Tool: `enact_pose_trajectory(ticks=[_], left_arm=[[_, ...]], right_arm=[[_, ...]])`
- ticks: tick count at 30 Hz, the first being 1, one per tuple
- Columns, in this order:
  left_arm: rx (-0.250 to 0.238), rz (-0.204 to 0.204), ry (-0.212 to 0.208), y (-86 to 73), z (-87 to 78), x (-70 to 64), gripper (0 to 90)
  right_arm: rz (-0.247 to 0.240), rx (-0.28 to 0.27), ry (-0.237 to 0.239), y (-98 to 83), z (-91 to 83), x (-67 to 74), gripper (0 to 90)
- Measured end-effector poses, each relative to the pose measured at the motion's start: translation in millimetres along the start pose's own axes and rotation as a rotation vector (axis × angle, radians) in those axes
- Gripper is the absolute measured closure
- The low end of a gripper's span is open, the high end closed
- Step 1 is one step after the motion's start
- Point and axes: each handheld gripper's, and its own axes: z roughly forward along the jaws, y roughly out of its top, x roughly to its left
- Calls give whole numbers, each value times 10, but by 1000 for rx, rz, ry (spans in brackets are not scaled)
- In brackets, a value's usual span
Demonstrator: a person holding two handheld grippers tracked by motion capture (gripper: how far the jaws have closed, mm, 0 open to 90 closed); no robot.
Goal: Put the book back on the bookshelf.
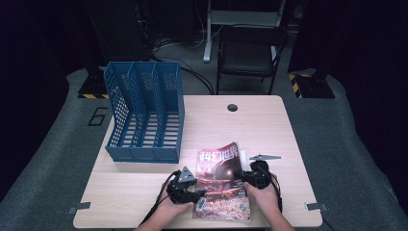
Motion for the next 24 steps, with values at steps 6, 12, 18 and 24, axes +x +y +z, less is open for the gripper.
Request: enact_pose_trajectory(ticks=[6,12,18,24], left_arm=[[-6,-17,-18,5,7,24,391],[-9,-43,-29,23,14,60,386],[-13,-74,-43,41,24,109,344],[-21,-96,-62,55,41,146,288]], right_arm=[[-13,-37,27,5,-29,29,860],[-32,-68,29,-1,-66,86,862],[-35,-110,37,-12,-113,156,864],[-43,-157,50,-21,-189,211,864]])
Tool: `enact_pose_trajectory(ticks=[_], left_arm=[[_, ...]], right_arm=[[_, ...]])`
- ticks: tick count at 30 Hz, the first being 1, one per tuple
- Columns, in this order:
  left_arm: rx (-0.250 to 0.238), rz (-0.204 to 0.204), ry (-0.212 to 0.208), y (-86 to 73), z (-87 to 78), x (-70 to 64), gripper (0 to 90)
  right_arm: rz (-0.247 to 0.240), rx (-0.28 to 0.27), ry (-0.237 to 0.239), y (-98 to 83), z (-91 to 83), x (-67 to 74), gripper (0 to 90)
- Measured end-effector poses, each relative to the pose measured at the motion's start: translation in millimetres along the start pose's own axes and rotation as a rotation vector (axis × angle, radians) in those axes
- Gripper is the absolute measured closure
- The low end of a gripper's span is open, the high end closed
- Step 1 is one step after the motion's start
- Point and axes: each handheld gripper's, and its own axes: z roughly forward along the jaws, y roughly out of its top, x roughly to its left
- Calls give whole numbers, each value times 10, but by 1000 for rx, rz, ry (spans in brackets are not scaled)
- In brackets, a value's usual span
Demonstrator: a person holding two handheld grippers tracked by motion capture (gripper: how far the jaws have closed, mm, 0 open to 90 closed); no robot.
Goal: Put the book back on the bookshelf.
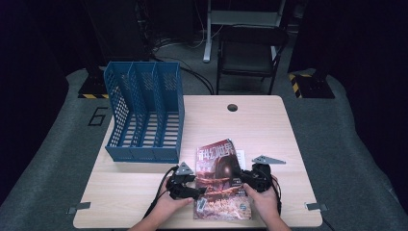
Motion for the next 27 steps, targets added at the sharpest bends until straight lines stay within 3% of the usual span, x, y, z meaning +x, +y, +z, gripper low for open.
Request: enact_pose_trajectory(ticks=[10,16,22,27], left_arm=[[-17,-19,-44,21,45,22,187],[-14,-26,-105,39,75,29,147],[-13,32,-154,60,116,3,147],[-4,32,-173,79,151,2,126]], right_arm=[[-18,-70,46,4,-111,71,864],[-34,-96,78,10,-165,116,864],[-37,-106,97,13,-199,146,864],[-37,-110,103,14,-218,155,863]])
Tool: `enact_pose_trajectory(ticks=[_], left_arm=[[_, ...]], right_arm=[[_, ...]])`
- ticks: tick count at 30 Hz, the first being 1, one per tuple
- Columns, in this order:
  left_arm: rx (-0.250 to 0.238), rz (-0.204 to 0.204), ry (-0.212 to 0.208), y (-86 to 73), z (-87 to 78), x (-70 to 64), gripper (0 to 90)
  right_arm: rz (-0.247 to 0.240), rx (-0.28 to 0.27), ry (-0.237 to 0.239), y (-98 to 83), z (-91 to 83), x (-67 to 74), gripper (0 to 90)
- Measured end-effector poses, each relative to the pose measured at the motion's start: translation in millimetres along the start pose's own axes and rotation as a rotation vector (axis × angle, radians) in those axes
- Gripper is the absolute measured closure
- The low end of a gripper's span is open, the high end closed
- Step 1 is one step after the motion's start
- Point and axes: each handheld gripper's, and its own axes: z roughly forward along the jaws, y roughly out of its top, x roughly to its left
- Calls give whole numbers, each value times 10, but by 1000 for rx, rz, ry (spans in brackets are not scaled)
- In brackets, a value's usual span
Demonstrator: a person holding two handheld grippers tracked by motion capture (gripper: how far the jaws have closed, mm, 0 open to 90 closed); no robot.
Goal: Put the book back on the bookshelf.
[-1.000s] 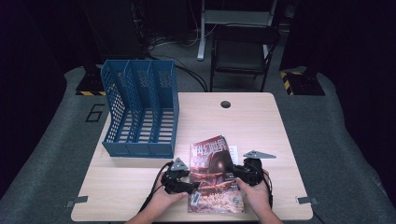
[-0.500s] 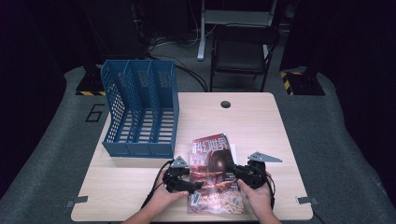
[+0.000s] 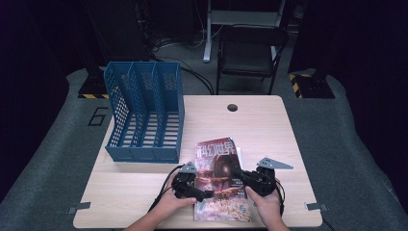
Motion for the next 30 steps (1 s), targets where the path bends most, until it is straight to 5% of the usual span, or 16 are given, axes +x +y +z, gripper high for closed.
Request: enact_pose_trajectory(ticks=[5,9,18,30], left_arm=[[-5,-19,-21,15,24,-5,117],[-1,4,-53,26,42,-10,116],[7,30,-32,26,45,-15,105],[-26,-24,8,10,43,-12,158]], right_arm=[[-11,-4,7,8,-2,8,864],[-13,-8,14,14,-7,27,864],[-10,-9,19,10,6,10,863],[16,15,-7,-34,106,-134,860]])
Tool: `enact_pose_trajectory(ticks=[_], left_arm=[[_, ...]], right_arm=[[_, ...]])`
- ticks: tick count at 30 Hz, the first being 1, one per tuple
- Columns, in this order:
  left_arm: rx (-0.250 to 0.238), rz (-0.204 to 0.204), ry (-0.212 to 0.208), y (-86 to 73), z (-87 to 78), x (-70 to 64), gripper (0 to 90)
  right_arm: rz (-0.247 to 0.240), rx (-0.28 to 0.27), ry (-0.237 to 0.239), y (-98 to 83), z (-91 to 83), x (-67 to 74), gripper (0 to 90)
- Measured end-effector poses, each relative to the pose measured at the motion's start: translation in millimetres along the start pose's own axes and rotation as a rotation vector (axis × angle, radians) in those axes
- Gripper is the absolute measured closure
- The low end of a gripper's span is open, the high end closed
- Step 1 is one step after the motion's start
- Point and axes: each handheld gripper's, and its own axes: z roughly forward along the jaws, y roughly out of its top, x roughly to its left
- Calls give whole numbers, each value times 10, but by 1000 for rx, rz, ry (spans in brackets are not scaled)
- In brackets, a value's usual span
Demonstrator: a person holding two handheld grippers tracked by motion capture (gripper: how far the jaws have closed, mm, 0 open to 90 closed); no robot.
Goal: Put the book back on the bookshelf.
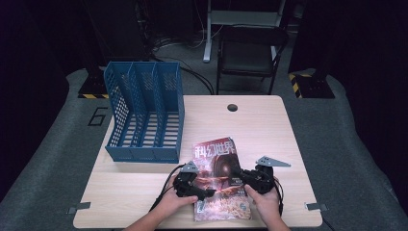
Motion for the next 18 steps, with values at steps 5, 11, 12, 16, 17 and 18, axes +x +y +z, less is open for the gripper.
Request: enact_pose_trajectory(ticks=[5,11,12,16,17,18], left_arm=[[4,-40,15,26,-3,5,204],[4,-58,29,36,-7,9,248],[0,-60,31,36,-4,11,257],[-5,-60,38,42,4,17,295],[-6,-57,40,43,6,18,303],[-7,-55,41,43,8,19,310]], right_arm=[[15,14,-23,-27,36,-61,859],[27,35,-40,-54,71,-130,853],[27,38,-42,-56,76,-137,850],[51,62,-56,-66,93,-163,838],[52,66,-60,-69,100,-176,834],[56,69,-61,-73,105,-184,831]])
